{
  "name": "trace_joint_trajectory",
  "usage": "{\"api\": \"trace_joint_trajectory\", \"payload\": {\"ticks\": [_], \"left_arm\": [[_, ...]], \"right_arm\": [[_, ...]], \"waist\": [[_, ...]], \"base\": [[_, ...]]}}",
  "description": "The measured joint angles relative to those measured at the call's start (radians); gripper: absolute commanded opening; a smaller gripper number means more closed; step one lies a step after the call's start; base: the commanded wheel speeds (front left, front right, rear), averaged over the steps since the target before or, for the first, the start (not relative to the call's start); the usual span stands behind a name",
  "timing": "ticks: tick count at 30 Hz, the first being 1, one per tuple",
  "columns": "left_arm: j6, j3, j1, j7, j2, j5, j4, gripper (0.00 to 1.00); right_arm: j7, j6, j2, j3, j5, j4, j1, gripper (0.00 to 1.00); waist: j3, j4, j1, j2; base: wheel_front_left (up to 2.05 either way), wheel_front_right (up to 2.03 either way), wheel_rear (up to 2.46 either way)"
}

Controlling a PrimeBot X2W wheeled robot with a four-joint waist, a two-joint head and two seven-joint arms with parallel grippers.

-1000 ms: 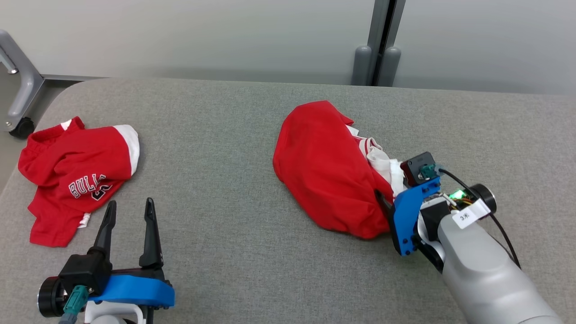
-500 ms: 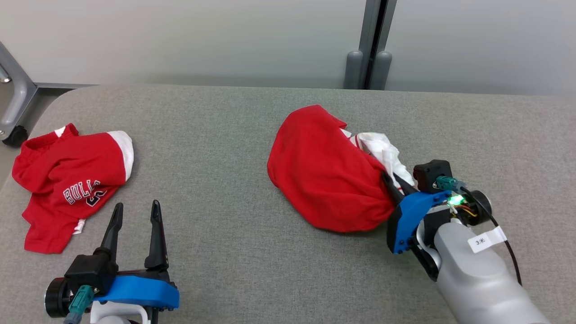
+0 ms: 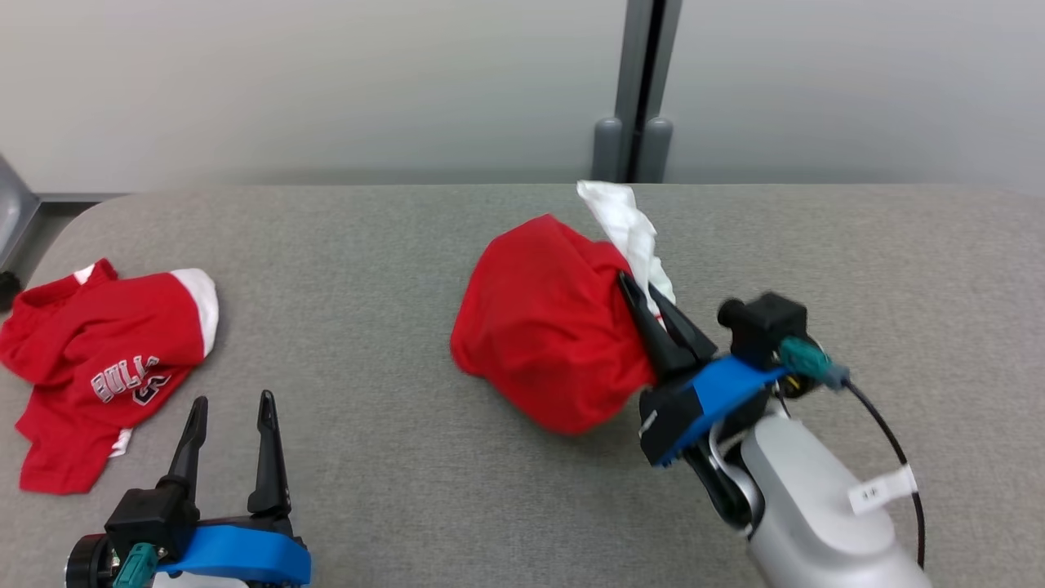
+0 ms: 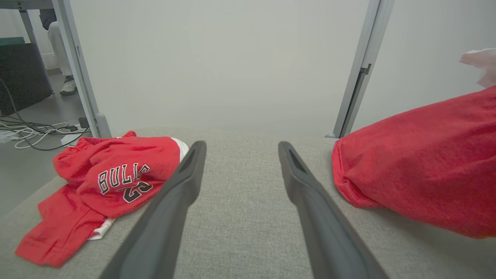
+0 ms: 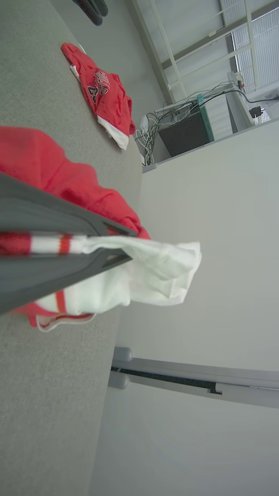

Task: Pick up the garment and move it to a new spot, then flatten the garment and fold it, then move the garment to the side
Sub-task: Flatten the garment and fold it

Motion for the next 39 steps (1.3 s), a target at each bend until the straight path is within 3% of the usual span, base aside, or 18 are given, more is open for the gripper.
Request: {"api": "trace_joint_trajectory", "payload": {"ticks": [6, 16, 17, 18, 22, 29, 39], "left_arm": [[0.000, -0.007, 0.007, 0.000, -0.005, -0.004, -0.002, 1.00], [0.000, -0.034, 0.003, 0.000, -0.010, -0.008, -0.004, 1.00], [0.000, -0.034, 0.001, 0.000, -0.010, -0.011, -0.004, 1.00], [0.000, -0.035, 0.000, 0.000, -0.011, -0.012, -0.003, 1.00], [0.000, -0.039, 0.000, 0.000, -0.012, -0.013, 0.000, 1.00], [0.000, -0.041, -0.005, 0.000, -0.010, -0.013, -0.001, 1.00], [0.000, -0.033, -0.004, 0.000, -0.006, -0.010, -0.001, 1.00]], "right_arm": [[0.000, 0.000, 0.000, -0.093, -0.056, -0.114, 0.191, 0.00], [0.000, 0.000, -0.007, -0.290, -0.106, -0.174, 0.429, 0.00], [0.000, 0.000, -0.007, -0.302, -0.106, -0.177, 0.443, 0.16], [0.000, 0.000, -0.006, -0.312, -0.105, -0.176, 0.452, 1.00], [0.000, 0.000, -0.002, -0.359, -0.103, -0.196, 0.465, 1.00], [-0.001, 0.000, -0.002, -0.455, -0.167, -0.355, 0.450, 1.00], [-0.001, 0.000, -0.001, -0.404, -0.239, -0.487, 0.423, 1.00]], "waist": [[-0.009, -0.053, -0.0001, 0.0000], [0.004, -0.113, -0.0001, 0.0000], [0.006, -0.117, -0.0001, 0.0000], [0.008, -0.121, 0.0000, 0.0000], [0.010, -0.127, -0.0001, 0.0000], [0.006, -0.119, -0.0001, 0.0000], [-0.005, -0.087, -0.0001, 0.0000]], "base": [[0.00, 0.00, 0.00], [0.00, 0.00, 0.00], [0.00, 0.00, 0.00], [0.00, 0.00, 0.00], [0.00, 0.00, 0.00], [0.00, 0.00, 0.00], [0.00, 0.00, 0.00]]}}
